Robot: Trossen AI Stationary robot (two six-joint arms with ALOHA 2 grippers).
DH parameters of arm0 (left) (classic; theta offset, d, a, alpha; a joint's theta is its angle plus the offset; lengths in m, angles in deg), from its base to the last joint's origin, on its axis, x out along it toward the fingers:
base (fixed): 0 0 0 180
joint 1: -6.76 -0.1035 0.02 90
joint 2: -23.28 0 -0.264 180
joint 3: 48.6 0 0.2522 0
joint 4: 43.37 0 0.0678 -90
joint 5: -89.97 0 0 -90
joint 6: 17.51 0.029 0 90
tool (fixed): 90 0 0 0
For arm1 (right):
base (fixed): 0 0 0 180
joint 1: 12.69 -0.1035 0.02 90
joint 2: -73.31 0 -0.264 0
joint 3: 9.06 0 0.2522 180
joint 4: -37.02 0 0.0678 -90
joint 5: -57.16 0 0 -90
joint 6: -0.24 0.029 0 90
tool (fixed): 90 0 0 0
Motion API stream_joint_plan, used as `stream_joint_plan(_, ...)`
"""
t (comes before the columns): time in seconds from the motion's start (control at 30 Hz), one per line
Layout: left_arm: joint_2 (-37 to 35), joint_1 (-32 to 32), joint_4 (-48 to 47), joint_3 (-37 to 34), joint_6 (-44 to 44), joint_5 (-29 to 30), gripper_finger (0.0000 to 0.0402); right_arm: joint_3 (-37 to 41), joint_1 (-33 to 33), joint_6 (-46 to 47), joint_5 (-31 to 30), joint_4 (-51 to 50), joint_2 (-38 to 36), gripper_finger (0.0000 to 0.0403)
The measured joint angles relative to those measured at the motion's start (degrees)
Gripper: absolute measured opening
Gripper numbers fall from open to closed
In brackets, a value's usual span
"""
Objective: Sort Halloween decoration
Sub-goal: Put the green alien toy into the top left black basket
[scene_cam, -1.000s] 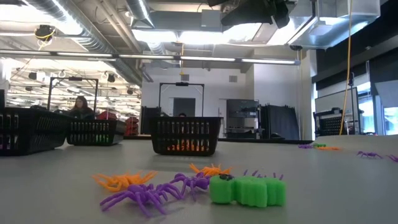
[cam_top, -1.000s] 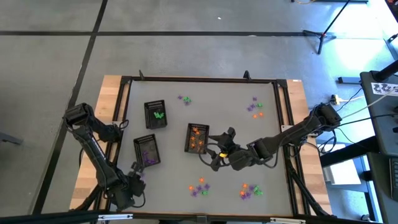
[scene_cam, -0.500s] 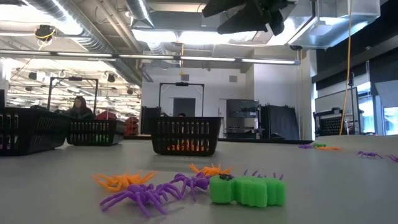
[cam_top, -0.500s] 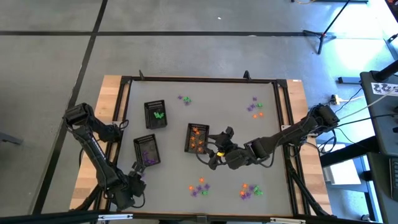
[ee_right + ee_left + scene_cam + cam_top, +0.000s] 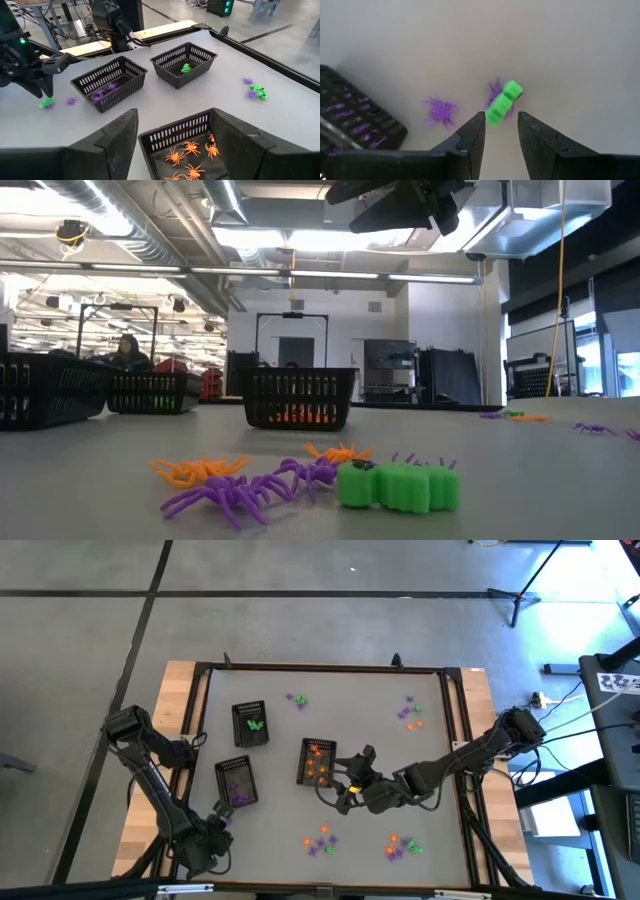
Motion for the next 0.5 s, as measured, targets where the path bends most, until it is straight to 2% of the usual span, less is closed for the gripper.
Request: stream_joint_plan(0.5,0.02,-0.04,6.71,-4.37,2.85,0.73,0.0107,0.02,0.00,0.00,0.00,0.02,0.00,0.0246)
